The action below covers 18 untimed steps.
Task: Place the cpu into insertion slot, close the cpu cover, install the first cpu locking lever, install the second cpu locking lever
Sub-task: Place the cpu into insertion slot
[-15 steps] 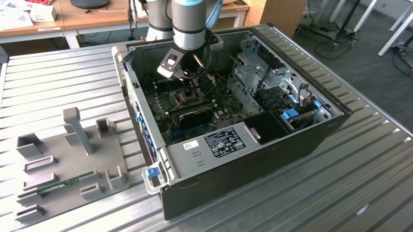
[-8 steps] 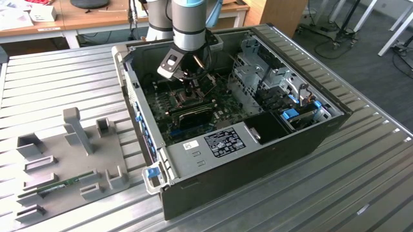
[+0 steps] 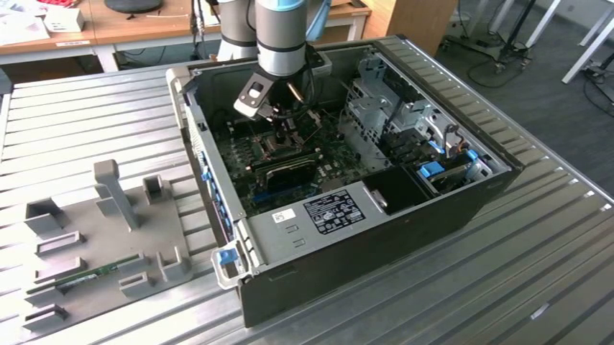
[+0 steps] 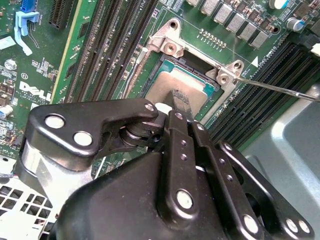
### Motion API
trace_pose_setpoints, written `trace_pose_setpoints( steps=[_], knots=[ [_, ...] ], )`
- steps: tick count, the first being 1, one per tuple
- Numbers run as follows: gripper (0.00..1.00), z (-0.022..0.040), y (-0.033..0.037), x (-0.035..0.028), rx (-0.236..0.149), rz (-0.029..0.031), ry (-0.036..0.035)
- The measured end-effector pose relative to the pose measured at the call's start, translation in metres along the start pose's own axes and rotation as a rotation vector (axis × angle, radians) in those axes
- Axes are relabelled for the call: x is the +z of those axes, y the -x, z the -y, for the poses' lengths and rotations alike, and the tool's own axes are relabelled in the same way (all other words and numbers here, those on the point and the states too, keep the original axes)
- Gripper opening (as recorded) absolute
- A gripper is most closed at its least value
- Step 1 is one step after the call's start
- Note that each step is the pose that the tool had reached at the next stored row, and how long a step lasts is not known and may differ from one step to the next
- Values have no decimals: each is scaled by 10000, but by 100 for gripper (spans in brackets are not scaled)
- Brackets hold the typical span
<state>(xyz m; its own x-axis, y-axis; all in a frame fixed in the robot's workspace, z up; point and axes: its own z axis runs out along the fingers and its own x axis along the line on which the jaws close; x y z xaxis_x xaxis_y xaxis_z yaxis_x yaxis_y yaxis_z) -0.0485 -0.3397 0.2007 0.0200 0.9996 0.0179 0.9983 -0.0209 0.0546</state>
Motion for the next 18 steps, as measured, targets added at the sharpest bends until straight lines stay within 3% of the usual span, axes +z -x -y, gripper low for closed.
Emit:
trace_pose_setpoints(
  steps=[10,18],
  knots=[
    [10,0,0,5,1,-4,2],
    [10,-7,-2,-124,1,-1,2]
  ],
)
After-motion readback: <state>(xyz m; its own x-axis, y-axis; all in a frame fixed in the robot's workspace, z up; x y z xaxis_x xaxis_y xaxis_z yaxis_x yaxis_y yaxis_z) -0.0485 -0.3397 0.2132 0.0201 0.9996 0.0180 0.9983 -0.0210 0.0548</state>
